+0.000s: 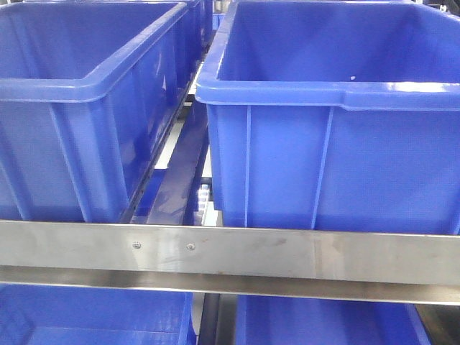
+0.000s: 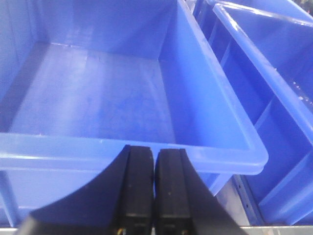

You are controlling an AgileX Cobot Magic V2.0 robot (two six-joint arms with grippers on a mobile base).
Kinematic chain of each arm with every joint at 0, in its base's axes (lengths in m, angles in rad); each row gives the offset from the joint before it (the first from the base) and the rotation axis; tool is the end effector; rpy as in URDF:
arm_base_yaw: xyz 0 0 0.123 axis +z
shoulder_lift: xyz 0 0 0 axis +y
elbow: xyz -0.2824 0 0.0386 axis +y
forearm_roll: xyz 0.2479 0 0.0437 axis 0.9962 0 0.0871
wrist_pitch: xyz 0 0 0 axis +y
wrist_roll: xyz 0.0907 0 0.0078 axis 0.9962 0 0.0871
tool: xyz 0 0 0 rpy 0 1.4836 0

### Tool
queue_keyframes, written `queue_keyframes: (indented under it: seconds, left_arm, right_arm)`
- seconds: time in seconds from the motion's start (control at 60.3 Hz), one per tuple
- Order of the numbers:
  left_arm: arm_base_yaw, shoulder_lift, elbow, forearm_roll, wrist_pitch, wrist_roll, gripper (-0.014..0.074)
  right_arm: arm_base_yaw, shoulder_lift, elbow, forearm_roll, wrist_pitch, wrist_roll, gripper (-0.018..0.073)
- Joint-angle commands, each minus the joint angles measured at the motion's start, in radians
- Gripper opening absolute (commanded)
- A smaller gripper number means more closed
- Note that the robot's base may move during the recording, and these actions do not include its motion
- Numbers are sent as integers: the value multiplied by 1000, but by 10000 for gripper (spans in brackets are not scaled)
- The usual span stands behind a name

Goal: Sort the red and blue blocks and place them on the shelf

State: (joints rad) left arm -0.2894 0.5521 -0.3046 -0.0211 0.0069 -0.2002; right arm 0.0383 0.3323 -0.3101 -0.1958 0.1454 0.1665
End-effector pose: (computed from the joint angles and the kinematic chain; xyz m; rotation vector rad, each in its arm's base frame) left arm 0.1156 -0.0344 0.2703 0.0598 1.7517 -0.3744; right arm 0.0852 0.0007 0.2826 -0.0326 1.6481 -0.0148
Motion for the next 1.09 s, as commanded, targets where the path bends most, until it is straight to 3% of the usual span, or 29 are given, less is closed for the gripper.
queue_keyframes:
  seconds: [0.0,0.614,1.078]
  left_arm:
    - [-1,0,-31,0,-82,2,132]
    - [-1,0,-31,0,-82,2,132]
    - [-1,0,-31,0,-82,2,132]
  right_arm:
    - [-3,1,-29,-1,-77,0,48]
    - [-5,-50,-16,2,-83,-1,50]
    - [-5,-323,243,32,-86,-1,50]
